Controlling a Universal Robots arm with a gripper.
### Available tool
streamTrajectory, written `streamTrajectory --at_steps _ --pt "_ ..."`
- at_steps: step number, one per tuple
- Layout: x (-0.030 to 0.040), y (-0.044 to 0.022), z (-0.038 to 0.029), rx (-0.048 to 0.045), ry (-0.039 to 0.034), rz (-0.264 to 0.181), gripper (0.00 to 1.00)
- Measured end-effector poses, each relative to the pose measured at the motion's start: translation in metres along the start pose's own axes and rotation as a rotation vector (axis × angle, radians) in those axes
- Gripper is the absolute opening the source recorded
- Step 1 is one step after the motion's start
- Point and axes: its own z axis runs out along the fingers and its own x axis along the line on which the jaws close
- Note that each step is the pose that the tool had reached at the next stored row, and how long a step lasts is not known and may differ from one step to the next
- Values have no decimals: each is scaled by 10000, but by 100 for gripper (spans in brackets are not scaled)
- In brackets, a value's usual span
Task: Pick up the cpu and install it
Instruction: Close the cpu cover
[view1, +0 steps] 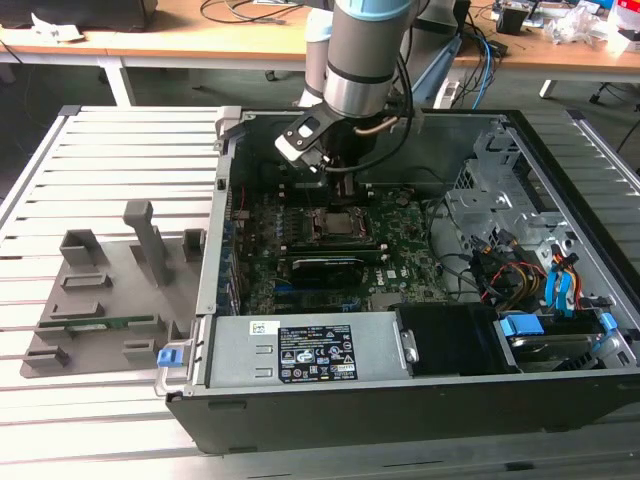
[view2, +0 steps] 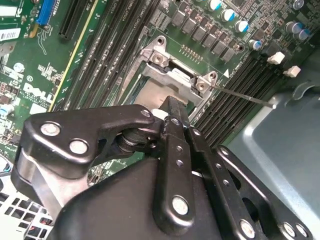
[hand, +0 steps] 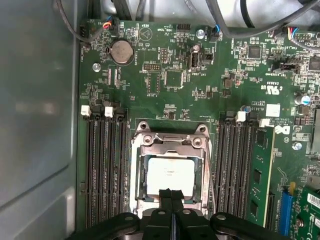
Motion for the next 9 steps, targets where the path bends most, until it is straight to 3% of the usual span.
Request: streamTrajectory --at_steps 9 --pt "3 -68 118 0 0 0 11"
